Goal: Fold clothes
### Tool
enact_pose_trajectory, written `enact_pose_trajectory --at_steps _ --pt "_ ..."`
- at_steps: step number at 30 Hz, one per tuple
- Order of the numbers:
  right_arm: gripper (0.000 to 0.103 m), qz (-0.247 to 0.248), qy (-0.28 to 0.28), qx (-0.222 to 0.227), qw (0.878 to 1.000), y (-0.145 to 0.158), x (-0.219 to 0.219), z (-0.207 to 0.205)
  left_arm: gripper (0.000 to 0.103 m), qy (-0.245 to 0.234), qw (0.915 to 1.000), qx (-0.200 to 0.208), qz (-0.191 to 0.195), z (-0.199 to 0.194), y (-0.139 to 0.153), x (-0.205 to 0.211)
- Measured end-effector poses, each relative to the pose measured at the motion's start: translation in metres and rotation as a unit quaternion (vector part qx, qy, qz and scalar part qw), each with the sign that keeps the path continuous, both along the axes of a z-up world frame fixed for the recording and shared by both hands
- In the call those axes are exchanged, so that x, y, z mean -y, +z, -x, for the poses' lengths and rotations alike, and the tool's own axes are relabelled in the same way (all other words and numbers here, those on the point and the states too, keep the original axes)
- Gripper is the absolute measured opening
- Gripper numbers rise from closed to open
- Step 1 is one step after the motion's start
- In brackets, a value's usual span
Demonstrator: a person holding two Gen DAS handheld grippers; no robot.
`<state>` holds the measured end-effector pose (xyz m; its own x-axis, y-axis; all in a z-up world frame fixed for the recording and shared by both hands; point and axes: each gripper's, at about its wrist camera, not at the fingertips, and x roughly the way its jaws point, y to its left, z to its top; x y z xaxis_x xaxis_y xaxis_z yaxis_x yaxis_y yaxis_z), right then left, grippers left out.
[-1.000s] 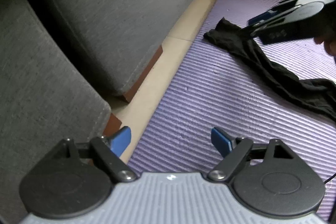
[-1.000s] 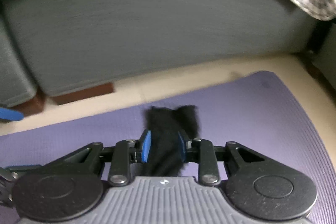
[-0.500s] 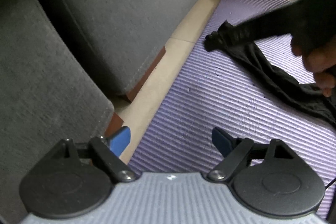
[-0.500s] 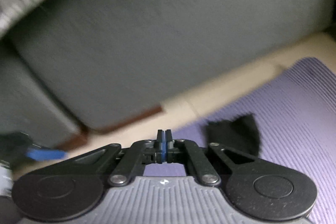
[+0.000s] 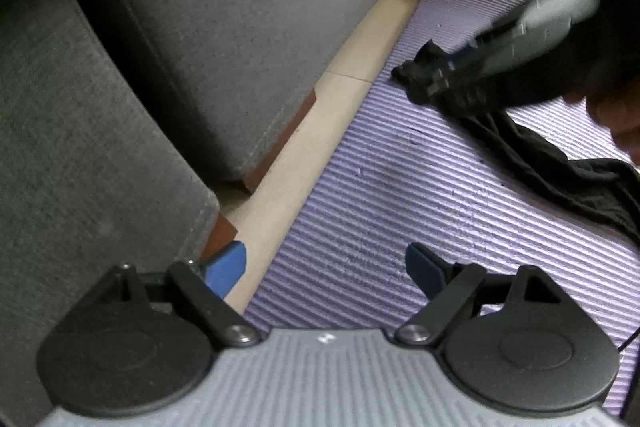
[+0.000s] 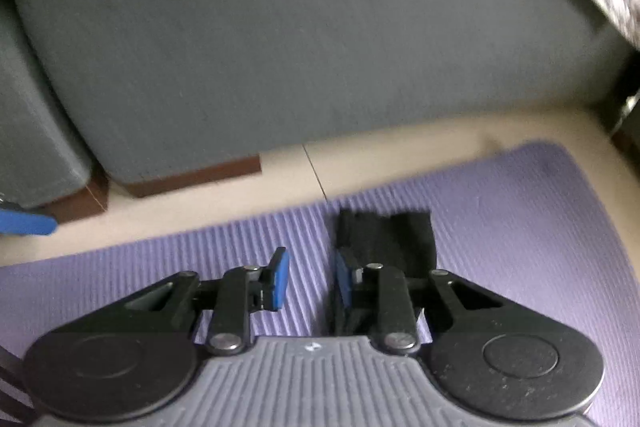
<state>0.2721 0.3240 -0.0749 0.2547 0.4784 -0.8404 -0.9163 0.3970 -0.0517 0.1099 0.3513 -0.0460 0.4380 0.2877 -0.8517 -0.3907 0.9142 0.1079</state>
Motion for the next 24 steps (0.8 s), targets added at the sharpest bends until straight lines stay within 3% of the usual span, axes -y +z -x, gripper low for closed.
enact_pose_trajectory --at_steps 5,7,8,9,16,22,24 --pt "0.026 -0.002 -0.034 0.004 0.999 -0.013 0.004 -0.011 0.089 -0.003 1.0 -0.001 0.001 0.0 -0.001 0.0" --pt "0.017 -0.021 -0.047 -0.01 0.999 -0.013 0.007 -0.015 0.09 -0.004 1.0 -0.002 0.001 -0.001 -0.003 -0.001" --pt "0.002 -0.026 -0.051 -0.02 0.998 -0.012 0.007 -0.017 0.09 -0.004 1.0 -0.004 0.001 -0.002 -0.004 -0.001" --pt "0.0 -0.032 -0.055 -0.033 0.997 -0.011 0.007 -0.018 0.09 -0.005 1.0 -0.004 0.001 -0.002 -0.004 -0.001" --pt "0.0 -0.096 -0.042 -0.128 0.986 0.012 0.004 -0.016 0.09 -0.007 1.0 -0.004 0.0 0.0 -0.003 0.001" --pt "0.0 -0.077 0.016 -0.168 0.983 0.026 -0.016 0.005 0.09 -0.011 0.9999 -0.007 -0.002 0.0 -0.004 0.001" --pt "0.014 -0.059 0.032 -0.198 0.978 0.022 -0.021 0.008 0.09 -0.01 0.9999 -0.008 -0.003 0.001 -0.004 0.0"
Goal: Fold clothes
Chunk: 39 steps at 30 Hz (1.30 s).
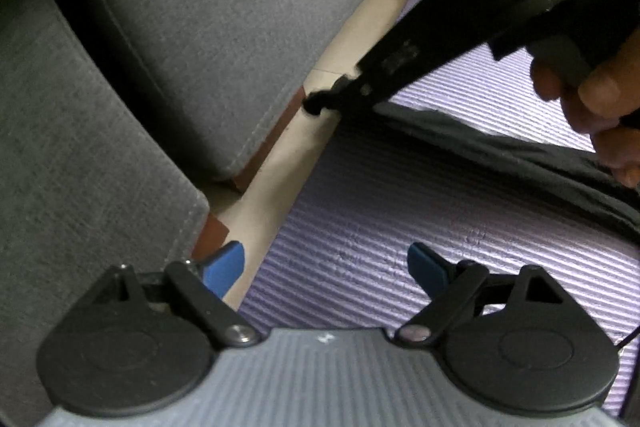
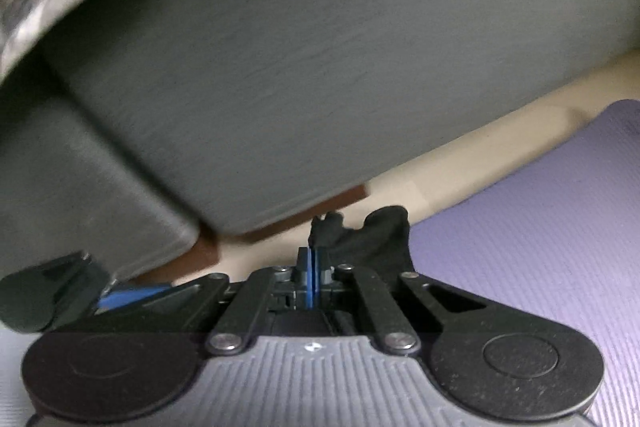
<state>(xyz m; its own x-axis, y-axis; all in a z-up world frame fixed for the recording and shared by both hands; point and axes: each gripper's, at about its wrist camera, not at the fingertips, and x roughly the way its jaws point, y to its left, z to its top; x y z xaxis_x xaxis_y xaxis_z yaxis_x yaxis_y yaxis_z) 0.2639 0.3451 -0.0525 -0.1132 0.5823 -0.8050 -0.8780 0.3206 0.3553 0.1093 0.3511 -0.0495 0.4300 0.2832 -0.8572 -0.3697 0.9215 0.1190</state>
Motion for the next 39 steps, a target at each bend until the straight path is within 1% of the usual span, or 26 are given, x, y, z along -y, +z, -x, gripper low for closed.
enact_pose_trajectory --at_steps 1,2,3,5,6,10,12,16,19,20,22,24,26,29,31,32,34,35,37,38,39 --pt "0.019 0.007 0.006 -0.023 1.0 -0.002 -0.001 0.0 0.09 0.0 1.0 0.0 0.0 0.0 0.0 0.0" --pt "0.027 0.006 0.005 -0.024 1.0 0.0 0.001 0.0 0.09 0.0 1.0 -0.001 -0.001 0.001 0.0 -0.001" --pt "0.029 0.003 0.004 -0.021 1.0 0.004 0.004 -0.001 0.09 0.002 1.0 0.0 -0.001 0.001 0.0 -0.002" --pt "0.029 -0.007 -0.004 0.0 1.0 0.015 0.012 -0.004 0.09 0.005 1.0 0.002 0.0 0.001 0.0 -0.003" --pt "0.029 -0.01 -0.019 0.009 1.0 0.023 0.02 -0.011 0.091 0.005 1.0 0.003 0.001 0.001 0.001 -0.003" --pt "0.029 0.006 -0.051 0.068 0.996 0.042 0.057 -0.035 0.091 0.001 1.0 0.007 0.003 0.0 0.001 -0.001" --pt "0.029 0.027 -0.065 0.088 0.994 0.04 0.08 -0.045 0.091 -0.001 0.9999 0.015 0.005 -0.001 0.002 0.002" --pt "0.029 0.09 -0.105 0.117 0.983 0.034 0.143 -0.063 0.091 -0.012 0.9994 0.032 0.006 -0.009 0.002 0.015" --pt "0.029 0.134 -0.129 0.131 0.974 0.019 0.188 -0.07 0.091 -0.015 0.9977 0.064 0.016 -0.018 0.002 0.024" --pt "0.028 0.142 -0.134 0.131 0.972 0.017 0.199 -0.07 0.091 -0.009 0.9962 0.084 0.022 -0.021 0.001 0.026" --pt "0.028 0.164 -0.15 0.129 0.966 0.008 0.23 -0.073 0.09 0.005 0.9936 0.108 0.032 -0.025 -0.001 0.028" --pt "0.028 0.177 -0.159 0.128 0.963 0.004 0.25 -0.075 0.09 0.028 0.9881 0.141 0.055 -0.03 -0.008 0.031" --pt "0.028 0.181 -0.167 0.124 0.961 0.001 0.265 -0.077 0.09 0.029 0.9854 0.154 0.065 -0.034 -0.015 0.038" --pt "0.028 0.176 -0.175 0.121 0.961 0.003 0.278 -0.076 0.09 0.006 0.9865 0.159 0.038 -0.04 -0.023 0.056" --pt "0.028 0.165 -0.17 0.12 0.964 0.003 0.279 -0.074 0.09 -0.01 0.9872 0.159 0.011 -0.044 -0.026 0.066" --pt "0.027 0.163 -0.166 0.121 0.965 0.003 0.278 -0.073 0.09 -0.014 0.9876 0.156 0.008 -0.045 -0.028 0.068" --pt "0.027 0.165 -0.152 0.125 0.967 0.001 0.277 -0.074 0.09 -0.018 0.9899 0.141 0.002 -0.048 -0.032 0.072" --pt "0.027 0.168 -0.145 0.125 0.967 -0.002 0.275 -0.073 0.09 -0.023 0.992 0.124 -0.008 -0.05 -0.036 0.075" --pt "0.027 0.177 -0.125 0.123 0.968 -0.009 0.269 -0.073 0.094 -0.031 0.9934 0.108 -0.025 -0.052 -0.04 0.078" --pt "0.027 0.18 -0.117 0.122 0.969 -0.009 0.271 -0.073 0.095 -0.03 0.9933 0.107 -0.032 -0.052 -0.041 0.079" --pt "0.027 0.183 -0.112 0.121 0.969 -0.01 0.271 -0.074 0.096 -0.026 0.9937 0.105 -0.03 -0.053 -0.041 0.078"
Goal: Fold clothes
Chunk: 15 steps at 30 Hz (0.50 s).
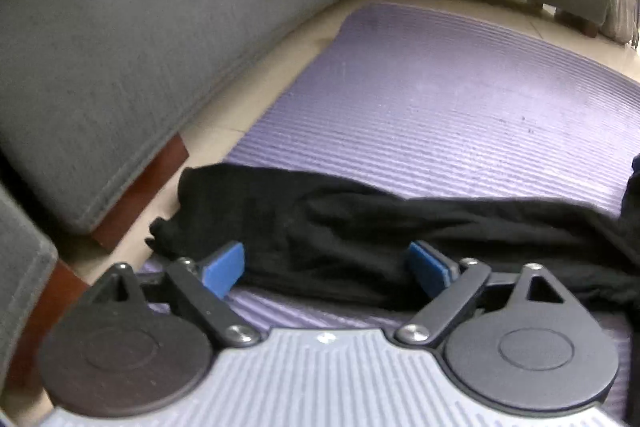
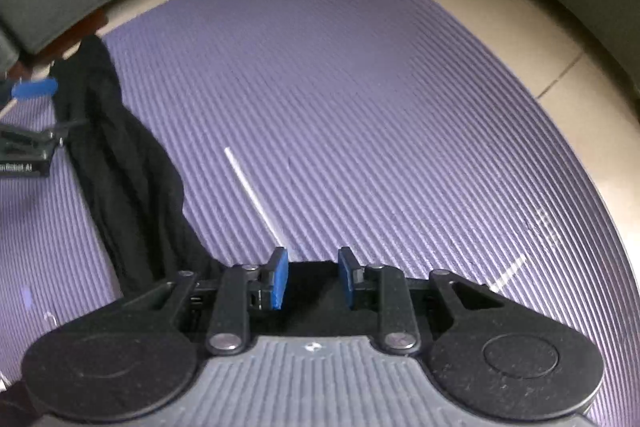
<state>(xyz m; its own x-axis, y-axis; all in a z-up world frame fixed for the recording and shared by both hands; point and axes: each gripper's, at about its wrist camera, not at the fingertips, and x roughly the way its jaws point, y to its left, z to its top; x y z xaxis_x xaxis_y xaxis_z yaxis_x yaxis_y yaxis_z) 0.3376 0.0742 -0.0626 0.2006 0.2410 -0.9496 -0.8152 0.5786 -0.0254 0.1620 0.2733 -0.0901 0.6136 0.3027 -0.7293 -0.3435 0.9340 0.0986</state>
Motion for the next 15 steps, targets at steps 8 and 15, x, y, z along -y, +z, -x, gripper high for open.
enact_pose_trajectory --at_steps 8,15 --pt "0.004 0.001 0.014 -0.013 1.0 -0.005 0.01 -0.007 0.1 0.026 0.9989 -0.005 0.038 0.004 0.0 -0.01" --pt "0.002 -0.046 -0.049 0.06 0.996 -0.008 0.026 0.002 0.101 0.028 0.9988 -0.008 0.04 0.002 -0.001 -0.01"
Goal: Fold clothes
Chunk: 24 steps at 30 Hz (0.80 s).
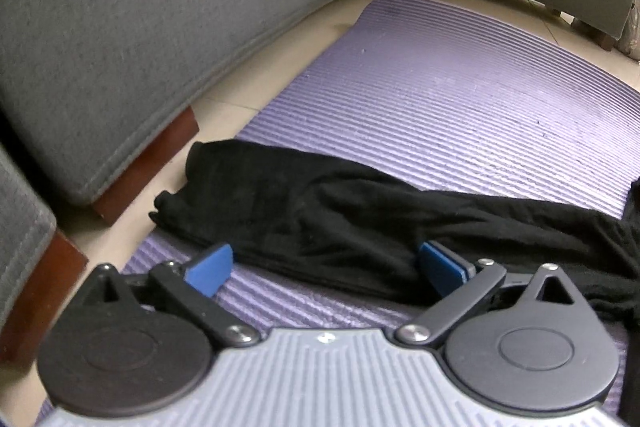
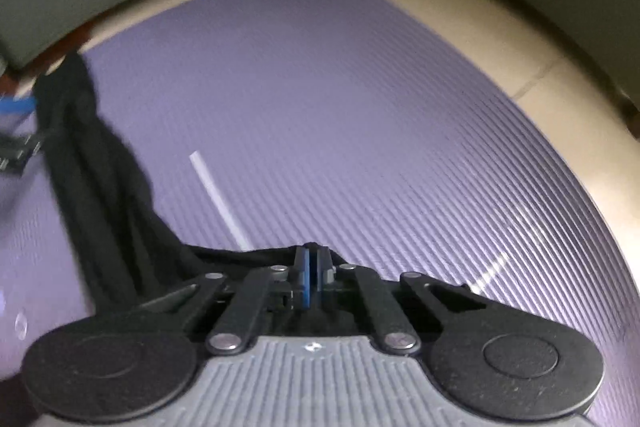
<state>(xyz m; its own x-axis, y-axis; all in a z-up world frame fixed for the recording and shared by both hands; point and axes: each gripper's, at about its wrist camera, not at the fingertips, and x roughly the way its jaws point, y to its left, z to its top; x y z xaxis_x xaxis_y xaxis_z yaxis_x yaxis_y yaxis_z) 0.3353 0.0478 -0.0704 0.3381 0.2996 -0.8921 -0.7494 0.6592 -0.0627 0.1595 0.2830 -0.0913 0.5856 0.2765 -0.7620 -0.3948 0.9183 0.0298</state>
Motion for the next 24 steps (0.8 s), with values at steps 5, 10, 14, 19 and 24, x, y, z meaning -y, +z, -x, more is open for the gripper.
enact_pose_trajectory --at_steps 5,10,14,19,24 --pt "0.015 -0.009 -0.023 0.01 1.0 0.002 0.002 0.003 0.102 0.001 1.0 -0.002 0.0 0.0 0.0 0.0" --pt "0.016 0.007 0.045 0.021 0.999 0.01 -0.015 0.012 0.102 0.001 1.0 -0.003 0.001 0.002 0.001 0.0" --pt "0.016 0.012 0.097 -0.007 0.995 0.01 -0.03 0.016 0.103 0.0 1.0 -0.003 0.002 0.002 0.0 0.0" --pt "0.016 0.048 0.162 -0.033 0.985 0.002 -0.051 0.022 0.103 0.001 1.0 -0.004 0.002 0.001 0.0 -0.001" --pt "0.0 0.059 0.172 -0.05 0.982 0.001 -0.061 0.022 0.103 0.0 1.0 -0.004 0.002 0.002 0.0 -0.001"
